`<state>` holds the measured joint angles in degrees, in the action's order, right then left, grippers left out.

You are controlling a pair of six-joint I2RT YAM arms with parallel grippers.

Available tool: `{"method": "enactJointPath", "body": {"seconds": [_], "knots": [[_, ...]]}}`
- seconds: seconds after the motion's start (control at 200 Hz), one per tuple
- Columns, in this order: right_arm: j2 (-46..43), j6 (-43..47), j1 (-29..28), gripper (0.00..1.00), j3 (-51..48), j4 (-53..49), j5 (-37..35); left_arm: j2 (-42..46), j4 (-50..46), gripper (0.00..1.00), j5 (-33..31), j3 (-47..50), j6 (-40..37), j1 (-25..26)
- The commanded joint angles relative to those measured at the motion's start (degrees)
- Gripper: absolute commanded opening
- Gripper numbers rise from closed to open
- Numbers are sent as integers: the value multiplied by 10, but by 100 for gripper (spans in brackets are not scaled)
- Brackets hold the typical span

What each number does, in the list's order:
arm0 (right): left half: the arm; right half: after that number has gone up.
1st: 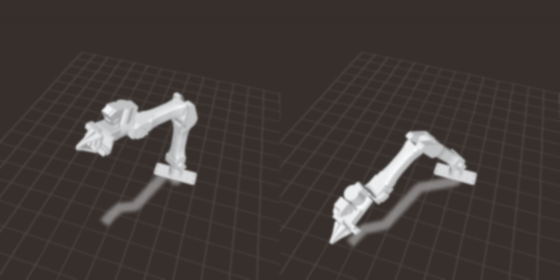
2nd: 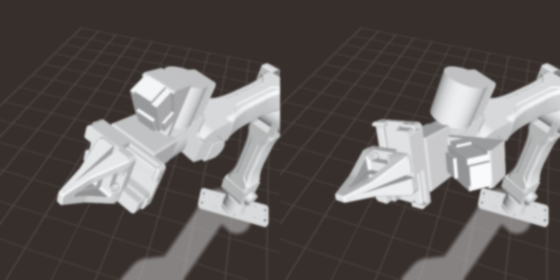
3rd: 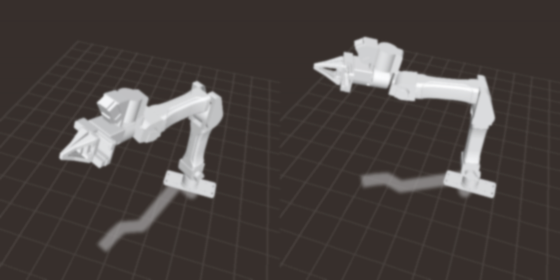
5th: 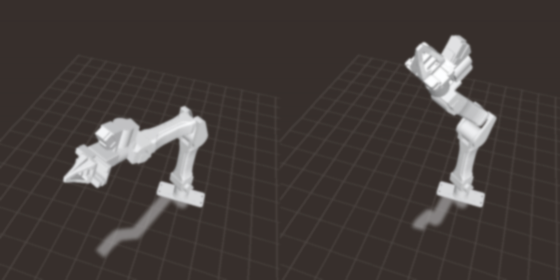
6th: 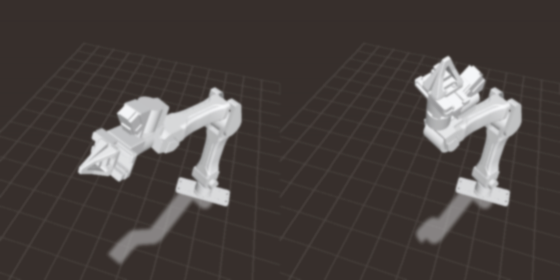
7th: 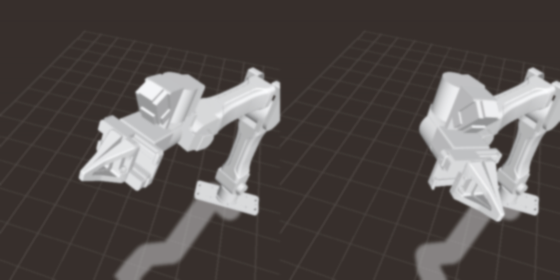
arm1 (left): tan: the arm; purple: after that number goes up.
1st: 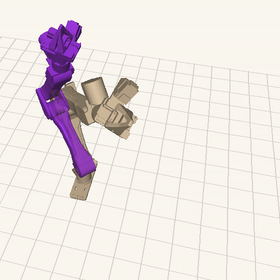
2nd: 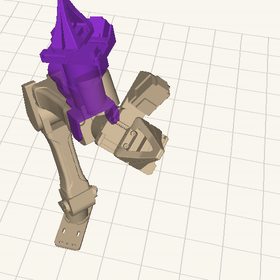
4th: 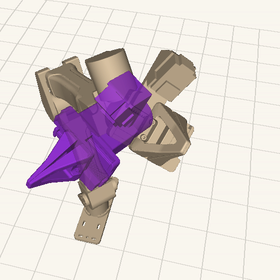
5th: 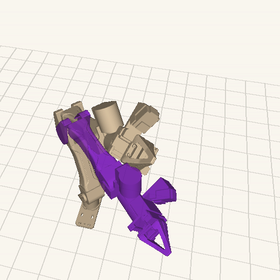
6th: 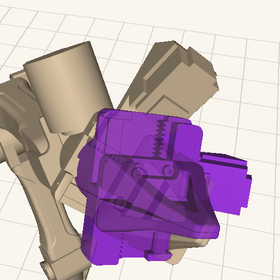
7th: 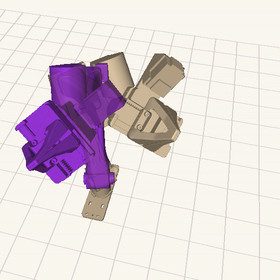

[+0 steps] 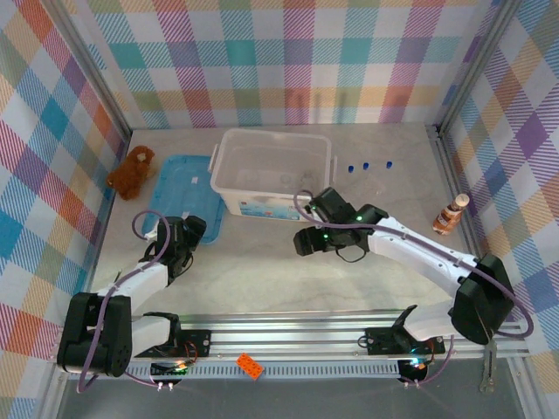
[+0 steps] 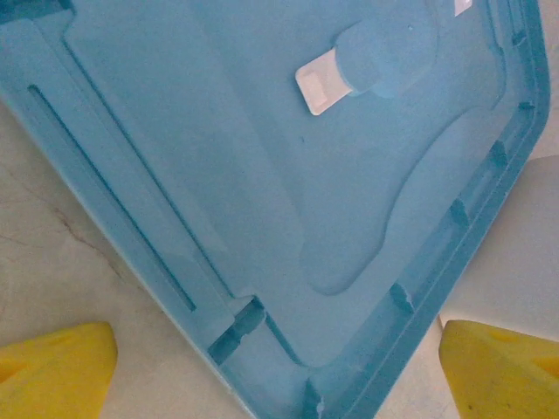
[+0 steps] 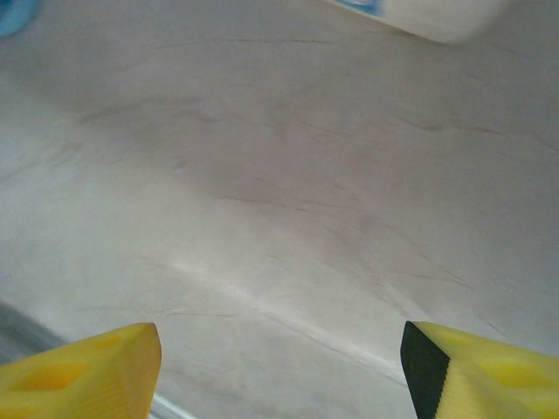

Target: Organize the chemistry lab equipment

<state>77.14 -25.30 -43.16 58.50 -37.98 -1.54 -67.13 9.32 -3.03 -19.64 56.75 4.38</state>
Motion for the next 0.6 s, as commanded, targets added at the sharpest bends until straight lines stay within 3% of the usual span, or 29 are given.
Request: {"method": "enactJointPath", "body": {"seconds": [0.0, 0.595], "knots": [[-40, -78, 49, 75, -30, 55, -26, -21, 74, 95, 15, 17, 24, -13], [45, -62, 171, 73, -89, 150, -23, -16, 82, 96, 52, 16, 41, -41]]}}
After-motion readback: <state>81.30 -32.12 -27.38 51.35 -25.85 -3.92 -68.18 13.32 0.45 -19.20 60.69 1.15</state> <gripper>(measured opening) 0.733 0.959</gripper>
